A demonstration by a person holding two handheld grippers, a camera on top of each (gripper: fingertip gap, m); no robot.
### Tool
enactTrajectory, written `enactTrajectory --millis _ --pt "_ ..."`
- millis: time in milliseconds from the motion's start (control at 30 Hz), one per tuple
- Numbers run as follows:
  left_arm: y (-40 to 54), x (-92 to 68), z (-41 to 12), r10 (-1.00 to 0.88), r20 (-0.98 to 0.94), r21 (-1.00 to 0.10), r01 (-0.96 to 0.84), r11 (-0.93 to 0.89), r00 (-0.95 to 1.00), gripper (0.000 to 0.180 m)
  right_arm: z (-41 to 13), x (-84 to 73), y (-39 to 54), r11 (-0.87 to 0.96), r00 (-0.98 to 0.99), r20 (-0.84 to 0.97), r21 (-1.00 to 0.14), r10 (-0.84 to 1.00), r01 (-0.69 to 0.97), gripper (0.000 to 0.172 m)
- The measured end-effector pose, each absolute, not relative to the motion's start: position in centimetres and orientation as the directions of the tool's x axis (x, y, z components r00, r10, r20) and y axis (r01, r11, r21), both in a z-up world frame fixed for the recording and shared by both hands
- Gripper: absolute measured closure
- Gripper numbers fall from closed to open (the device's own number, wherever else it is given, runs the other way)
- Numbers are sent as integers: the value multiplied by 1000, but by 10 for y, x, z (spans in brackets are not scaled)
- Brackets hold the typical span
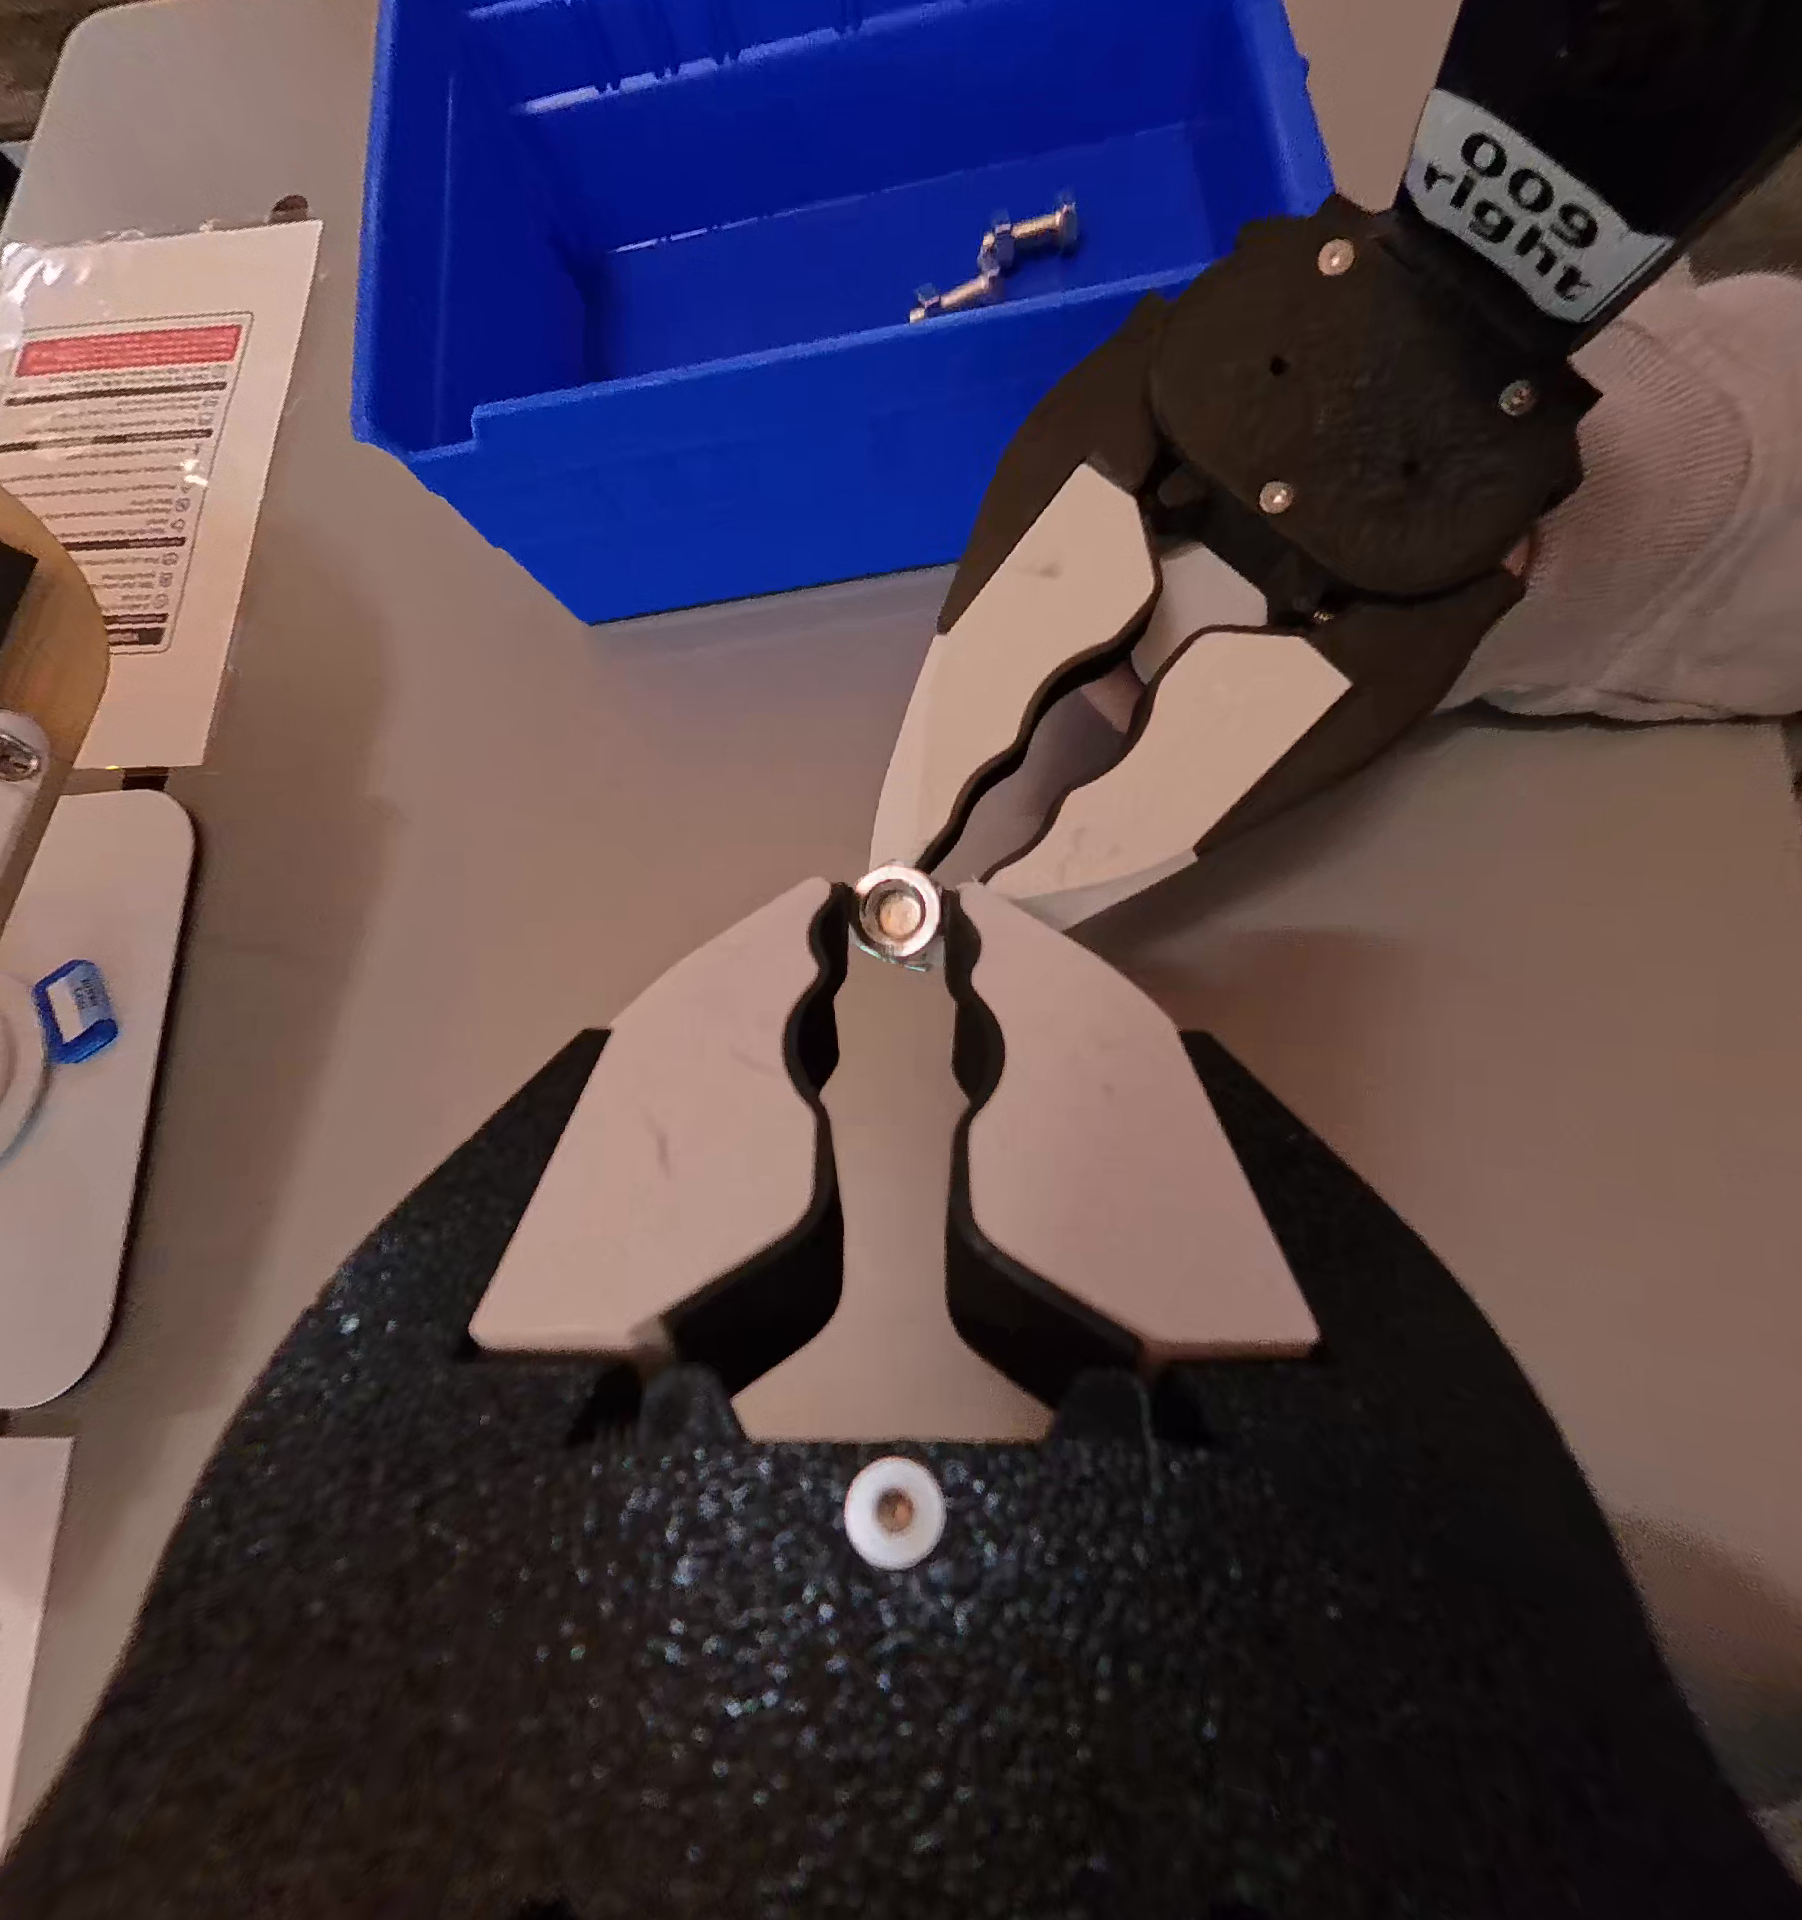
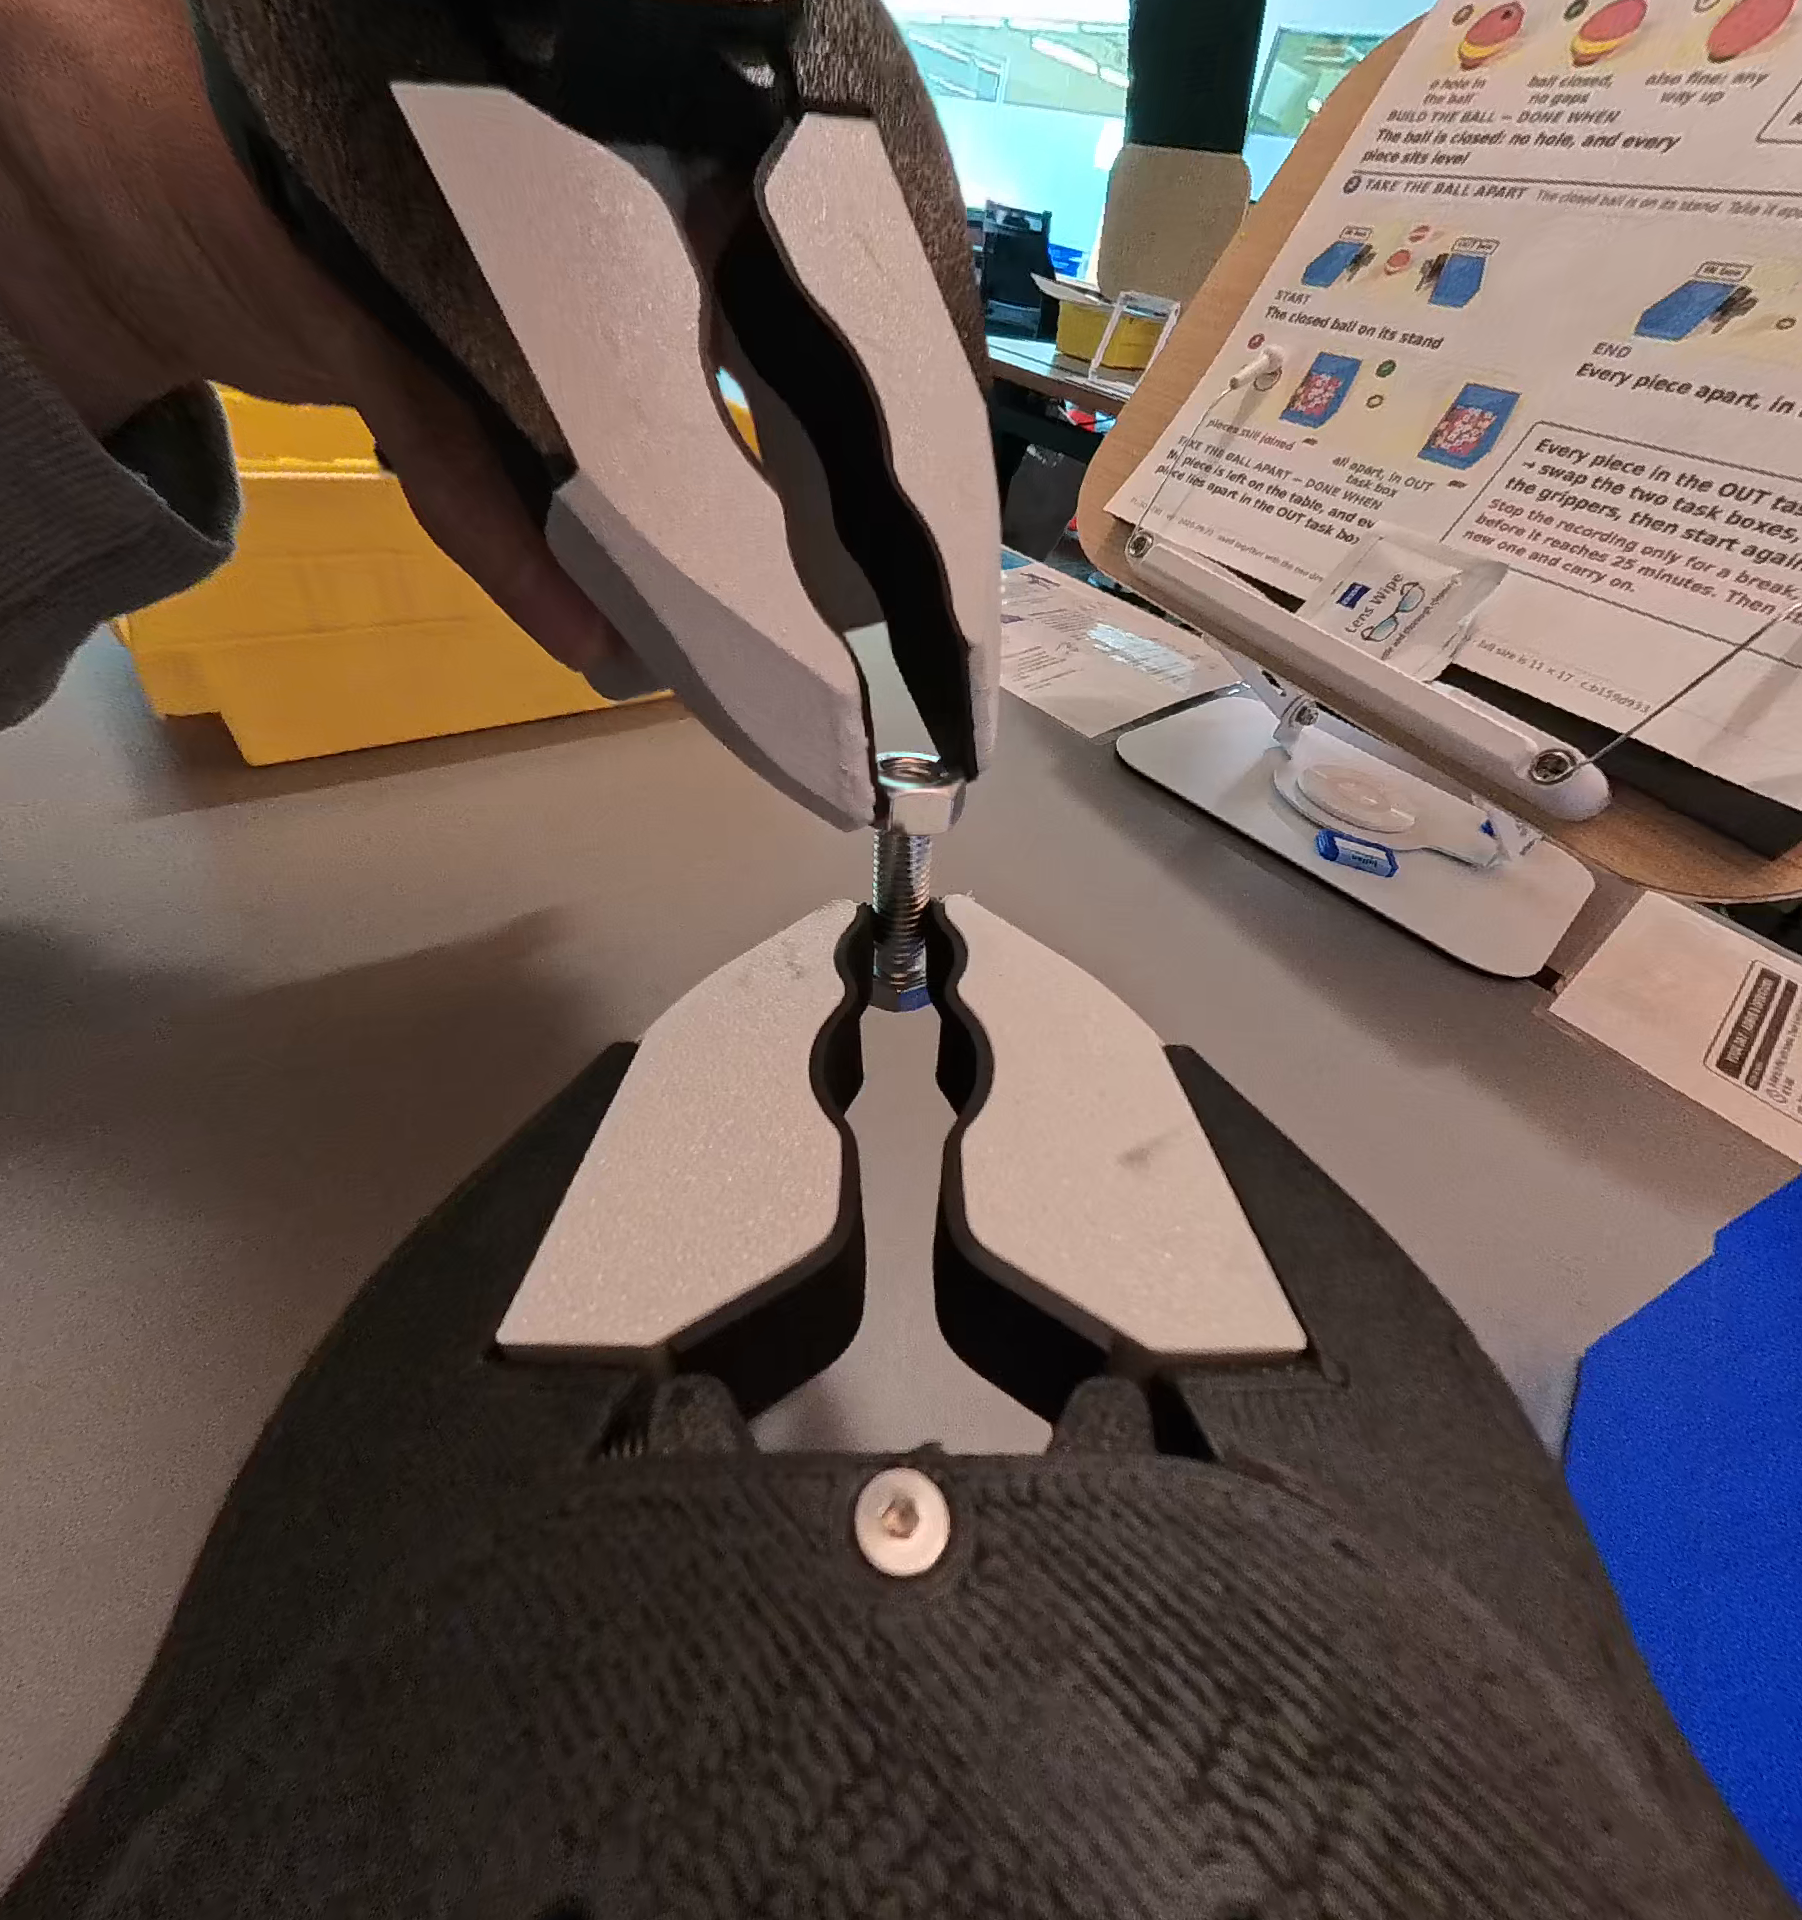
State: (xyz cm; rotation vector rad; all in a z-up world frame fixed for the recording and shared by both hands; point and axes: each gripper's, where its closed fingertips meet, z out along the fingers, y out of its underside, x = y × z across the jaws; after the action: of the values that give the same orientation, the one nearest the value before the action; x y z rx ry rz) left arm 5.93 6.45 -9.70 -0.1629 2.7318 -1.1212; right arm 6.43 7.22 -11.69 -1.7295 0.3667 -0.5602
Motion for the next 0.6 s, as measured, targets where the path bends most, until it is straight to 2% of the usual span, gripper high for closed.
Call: enactTrajectory --millis 333,600 --pt "67 61 -106 -179 -258 -567 -1 824 -949 164 -125 67 72 -333 807 265 -939 -528 90 162" --pt "69 61 -104 -183 -180 -636 -28 771 -966 164 -124 65 73 -294 823 221 -953 -523 68 163"
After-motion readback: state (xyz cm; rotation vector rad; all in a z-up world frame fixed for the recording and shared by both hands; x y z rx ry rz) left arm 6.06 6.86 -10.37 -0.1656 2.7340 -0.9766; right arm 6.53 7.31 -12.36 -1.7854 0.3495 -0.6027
